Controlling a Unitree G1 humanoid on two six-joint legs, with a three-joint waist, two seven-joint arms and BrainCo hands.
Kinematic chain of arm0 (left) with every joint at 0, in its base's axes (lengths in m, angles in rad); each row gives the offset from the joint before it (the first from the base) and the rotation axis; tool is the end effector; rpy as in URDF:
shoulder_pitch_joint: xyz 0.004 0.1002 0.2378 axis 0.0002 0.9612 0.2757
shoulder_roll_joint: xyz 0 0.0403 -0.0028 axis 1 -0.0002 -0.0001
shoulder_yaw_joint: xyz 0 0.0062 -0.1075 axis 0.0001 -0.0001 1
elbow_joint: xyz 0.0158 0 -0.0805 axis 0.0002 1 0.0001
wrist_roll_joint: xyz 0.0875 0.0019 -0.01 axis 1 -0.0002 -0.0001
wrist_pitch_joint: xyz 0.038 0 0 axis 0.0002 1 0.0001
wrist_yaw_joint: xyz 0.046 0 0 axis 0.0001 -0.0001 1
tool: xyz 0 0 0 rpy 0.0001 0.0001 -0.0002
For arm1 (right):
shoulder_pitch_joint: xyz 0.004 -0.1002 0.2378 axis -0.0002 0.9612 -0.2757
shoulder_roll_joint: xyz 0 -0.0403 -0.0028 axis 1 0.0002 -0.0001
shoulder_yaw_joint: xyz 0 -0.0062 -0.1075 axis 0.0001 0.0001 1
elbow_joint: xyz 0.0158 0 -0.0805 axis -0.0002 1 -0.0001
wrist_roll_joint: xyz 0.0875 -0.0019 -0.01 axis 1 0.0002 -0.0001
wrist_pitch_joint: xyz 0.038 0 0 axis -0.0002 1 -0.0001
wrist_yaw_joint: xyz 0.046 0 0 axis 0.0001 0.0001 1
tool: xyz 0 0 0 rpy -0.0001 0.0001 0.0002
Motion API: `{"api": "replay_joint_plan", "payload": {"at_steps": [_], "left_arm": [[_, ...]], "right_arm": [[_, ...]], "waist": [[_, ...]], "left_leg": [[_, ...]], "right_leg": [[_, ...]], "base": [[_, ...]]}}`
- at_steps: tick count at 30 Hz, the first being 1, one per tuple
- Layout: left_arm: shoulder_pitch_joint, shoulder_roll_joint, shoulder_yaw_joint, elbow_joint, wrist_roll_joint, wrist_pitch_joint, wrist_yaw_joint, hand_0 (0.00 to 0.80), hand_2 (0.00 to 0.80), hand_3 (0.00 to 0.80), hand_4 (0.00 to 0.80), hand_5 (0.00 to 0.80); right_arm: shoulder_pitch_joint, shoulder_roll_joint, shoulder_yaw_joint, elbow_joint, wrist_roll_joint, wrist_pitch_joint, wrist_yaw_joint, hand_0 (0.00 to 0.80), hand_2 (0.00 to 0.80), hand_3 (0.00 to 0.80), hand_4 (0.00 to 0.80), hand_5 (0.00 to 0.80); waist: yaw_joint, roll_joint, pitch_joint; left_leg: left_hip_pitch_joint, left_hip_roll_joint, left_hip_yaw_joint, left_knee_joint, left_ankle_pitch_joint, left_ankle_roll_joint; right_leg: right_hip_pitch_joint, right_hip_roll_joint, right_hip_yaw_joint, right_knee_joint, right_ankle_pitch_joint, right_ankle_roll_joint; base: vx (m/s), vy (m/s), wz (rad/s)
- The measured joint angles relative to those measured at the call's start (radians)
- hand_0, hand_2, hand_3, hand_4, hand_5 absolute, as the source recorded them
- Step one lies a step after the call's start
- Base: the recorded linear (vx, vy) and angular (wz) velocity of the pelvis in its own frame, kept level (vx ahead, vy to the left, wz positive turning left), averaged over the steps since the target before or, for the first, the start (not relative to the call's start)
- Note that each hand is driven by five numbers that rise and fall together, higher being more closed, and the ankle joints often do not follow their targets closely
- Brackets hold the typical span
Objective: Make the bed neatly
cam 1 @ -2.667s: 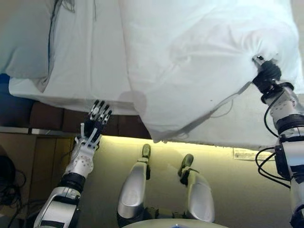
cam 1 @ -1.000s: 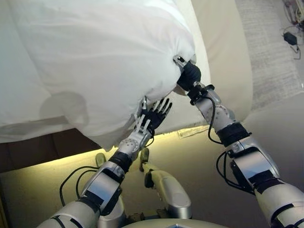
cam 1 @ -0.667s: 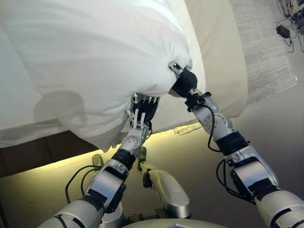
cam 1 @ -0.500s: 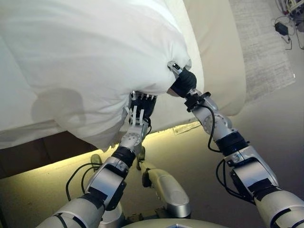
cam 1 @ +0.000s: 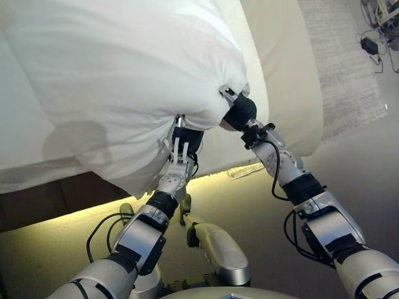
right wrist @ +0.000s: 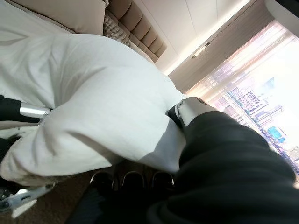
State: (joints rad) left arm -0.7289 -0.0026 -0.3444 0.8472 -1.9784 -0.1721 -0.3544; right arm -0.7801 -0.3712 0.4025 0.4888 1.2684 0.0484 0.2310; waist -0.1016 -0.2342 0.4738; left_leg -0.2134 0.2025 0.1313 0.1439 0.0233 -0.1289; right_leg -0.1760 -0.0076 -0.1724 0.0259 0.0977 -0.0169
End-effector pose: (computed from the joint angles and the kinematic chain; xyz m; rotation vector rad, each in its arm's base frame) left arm 0.3021 0.0708 0.0619 -1.6612 0.0551 -0.2712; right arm 0.3181 -0.1352 0.1382 0.6623 -0.0327 0.6259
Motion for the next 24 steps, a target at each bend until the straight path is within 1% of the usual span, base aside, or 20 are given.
{"api": "replay_joint_plan", "payload": {"at_steps": [2, 5, 7, 8, 9, 13, 15, 17, 20, 22, 23, 24], "left_arm": [[0.0, -0.008, -0.007, -0.003, 0.0, -0.015, 0.013, 0.8, 0.8, 0.8, 0.8, 0.8], [0.0, -0.02, -0.01, -0.006, 0.0, -0.035, 0.043, 0.8, 0.8, 0.8, 0.8, 0.8], [0.001, -0.02, -0.025, -0.006, -0.001, -0.046, 0.063, 0.8, 0.8, 0.8, 0.8, 0.8], [0.003, -0.021, -0.027, -0.006, -0.001, -0.051, 0.073, 0.8, 0.8, 0.8, 0.8, 0.8], [0.007, -0.023, -0.028, -0.006, -0.001, -0.054, 0.081, 0.8, 0.8, 0.8, 0.8, 0.8], [0.013, -0.022, -0.027, -0.006, -0.002, -0.069, 0.093, 0.8, 0.8, 0.8, 0.8, 0.8], [0.013, -0.022, -0.027, -0.009, -0.003, -0.079, 0.095, 0.8, 0.8, 0.8, 0.8, 0.8], [0.021, -0.02, -0.026, -0.011, -0.003, -0.091, 0.102, 0.8, 0.8, 0.8, 0.8, 0.8], [0.067, -0.016, -0.004, -0.03, -0.003, -0.106, 0.114, 0.8, 0.8, 0.8, 0.8, 0.8], [0.098, 0.014, 0.028, -0.039, -0.003, -0.102, 0.122, 0.8, 0.8, 0.8, 0.8, 0.8], [0.113, 0.019, 0.039, -0.044, -0.003, -0.098, 0.126, 0.8, 0.8, 0.8, 0.8, 0.8], [0.129, 0.044, 0.061, -0.048, -0.003, -0.094, 0.134, 0.8, 0.8, 0.8, 0.8, 0.8]], "right_arm": [[0.0, 0.0, 0.0, 0.013, 0.0, 0.0, -0.001, 0.8, 0.8, 0.8, 0.8, 0.8], [-0.002, 0.0, 0.0, 0.024, 0.001, 0.003, -0.009, 0.8, 0.8, 0.8, 0.8, 0.8], [-0.004, 0.0, 0.0, 0.041, 0.001, 0.009, -0.026, 0.794, 0.794, 0.794, 0.794, 0.794], [-0.005, 0.0, 0.0, 0.051, 0.001, 0.015, -0.04, 0.044, 0.044, 0.044, 0.044, 0.044], [-0.006, 0.0, 0.0, 0.063, 0.0, 0.02, -0.052, 0.0, 0.0, 0.0, 0.0, 0.0], [-0.008, -0.004, 0.0, 0.102, -0.013, 0.04, -0.087, 0.0, 0.0, 0.0, 0.0, 0.0], [-0.011, -0.008, -0.001, 0.132, -0.045, 0.055, -0.097, 0.0, 0.0, 0.0, 0.0, 0.0], [-0.006, -0.012, -0.002, 0.191, -0.07, 0.082, -0.095, 0.0, 0.0, 0.0, 0.0, 0.0], [0.033, -0.029, -0.006, 0.236, -0.079, 0.125, -0.077, 0.0, 0.0, 0.0, 0.0, 0.0], [0.07, -0.029, -0.018, 0.265, -0.083, 0.144, -0.055, 0.0, 0.0, 0.0, 0.0, 0.0], [0.102, -0.028, -0.034, 0.282, -0.094, 0.152, -0.042, 0.0, 0.0, 0.0, 0.0, 0.0], [0.136, -0.027, -0.042, 0.307, -0.112, 0.154, -0.027, 0.0, 0.0, 0.0, 0.0, 0.0]], "waist": [[0.009, 0.0, 0.0], [0.011, 0.0, 0.0], [0.011, 0.0, 0.0], [0.011, 0.0, 0.0], [0.012, 0.0, 0.0], [0.015, 0.004, -0.002], [0.02, 0.017, -0.008], [0.035, 0.042, -0.019], [0.038, 0.094, -0.05], [0.04, 0.126, -0.076], [0.039, 0.14, -0.095], [0.046, 0.152, -0.124]], "left_leg": [[0.012, -0.003, -0.001, -0.009, 0.003, 0.0], [0.016, -0.007, -0.004, -0.017, 0.01, 0.0], [0.029, -0.011, -0.003, -0.028, 0.016, 0.002], [0.038, -0.014, -0.004, -0.033, 0.018, 0.003], [0.05, -0.017, -0.003, -0.039, 0.019, 0.004], [0.082, -0.026, -0.002, -0.06, 0.025, 0.009], [0.087, -0.031, -0.002, -0.067, 0.027, 0.012], [0.106, -0.038, -0.001, -0.085, 0.032, 0.016], [0.14, -0.05, -0.004, -0.108, 0.035, 0.02], [0.164, -0.057, -0.008, -0.129, 0.036, 0.029], [0.174, -0.059, -0.008, -0.138, 0.038, 0.03], [0.176, -0.061, -0.009, -0.145, 0.038, 0.031]], "right_leg": [[0.013, -0.001, -0.001, -0.008, 0.0, 0.0], [0.016, -0.004, -0.005, -0.01, 0.0, 0.0], [0.024, -0.007, -0.004, -0.011, 0.0, 0.0], [0.033, -0.01, -0.005, -0.014, 0.0, 0.0], [0.042, -0.012, -0.005, -0.015, -0.001, 0.001], [0.07, -0.019, -0.008, -0.022, -0.002, 0.006], [0.071, -0.023, -0.009, -0.022, -0.001, 0.008], [0.084, -0.029, -0.01, -0.023, -0.002, 0.012], [0.114, -0.039, -0.016, -0.03, -0.009, 0.022], [0.14, -0.046, -0.027, -0.045, -0.01, 0.027], [0.15, -0.047, -0.029, -0.053, -0.011, 0.03], [0.154, -0.048, -0.031, -0.062, -0.01, 0.031]], "base": [[0.008, 0.011, 0.03], [0.017, 0.037, 0.06], [0.031, 0.051, 0.01], [0.026, 0.054, 0.03], [0.017, 0.058, 0.04], [0.016, 0.067, 0.04], [0.054, 0.12, 0.02], [0.081, 0.14, 0.03], [0.096, 0.134, 0.1], [0.136, 0.148, 0.14], [0.101, 0.115, 0.12], [0.12, 0.128, 0.06]]}}
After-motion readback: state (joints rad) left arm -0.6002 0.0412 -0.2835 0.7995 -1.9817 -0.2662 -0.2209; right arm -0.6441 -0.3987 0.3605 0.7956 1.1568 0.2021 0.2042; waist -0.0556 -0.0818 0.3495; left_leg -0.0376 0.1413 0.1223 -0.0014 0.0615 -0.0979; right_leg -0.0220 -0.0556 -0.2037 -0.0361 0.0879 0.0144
